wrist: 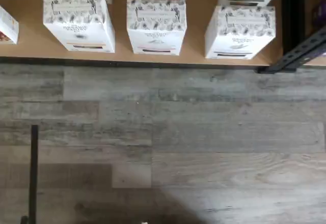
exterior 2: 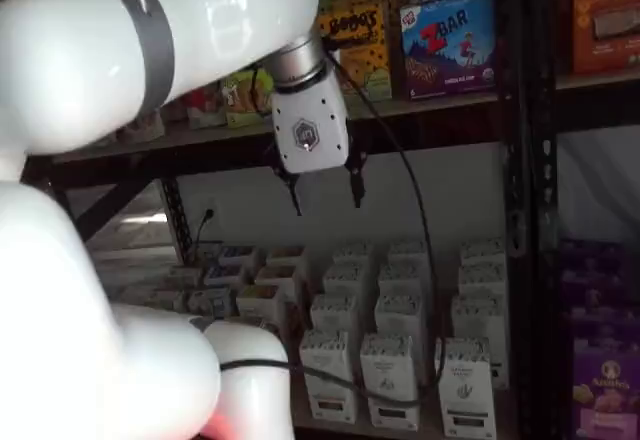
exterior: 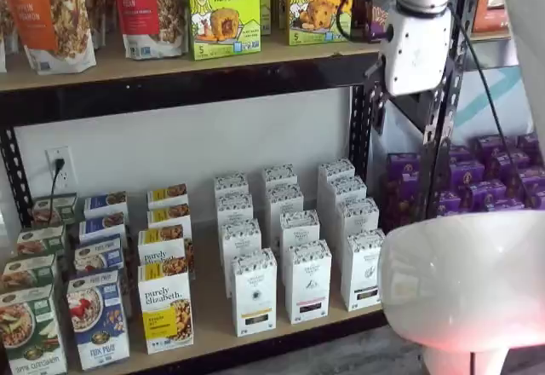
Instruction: Pick up the white box with a green strip in the middle, on the bottom shelf, the sixth box from the left
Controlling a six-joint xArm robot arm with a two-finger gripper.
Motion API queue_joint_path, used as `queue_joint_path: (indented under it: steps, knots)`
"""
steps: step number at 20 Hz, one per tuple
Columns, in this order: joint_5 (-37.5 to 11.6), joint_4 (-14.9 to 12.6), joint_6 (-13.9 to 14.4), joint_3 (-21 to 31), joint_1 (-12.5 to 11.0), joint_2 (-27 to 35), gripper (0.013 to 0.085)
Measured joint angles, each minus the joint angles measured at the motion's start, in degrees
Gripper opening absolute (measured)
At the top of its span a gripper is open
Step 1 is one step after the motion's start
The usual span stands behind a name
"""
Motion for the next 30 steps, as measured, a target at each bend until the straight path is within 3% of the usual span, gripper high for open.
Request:
queue_joint_path:
  steps: [7,14,23,27,30]
  knots:
    - [-12.77,1.75,-3.0,9.7,-2.42,3.6,0.085]
    - [-28.95,2.22,-4.84,17.13,-3.57,13.07,0.085]
    - [-46.28,2.6,-7.92,18.29,-5.78,29.7,0.085]
    - [-53.2,1.55,-7.76,16.84,-6.31,38.21,0.085]
    - [-57.19,3.0,-9.39,15.07,-6.45,44.41,0.085]
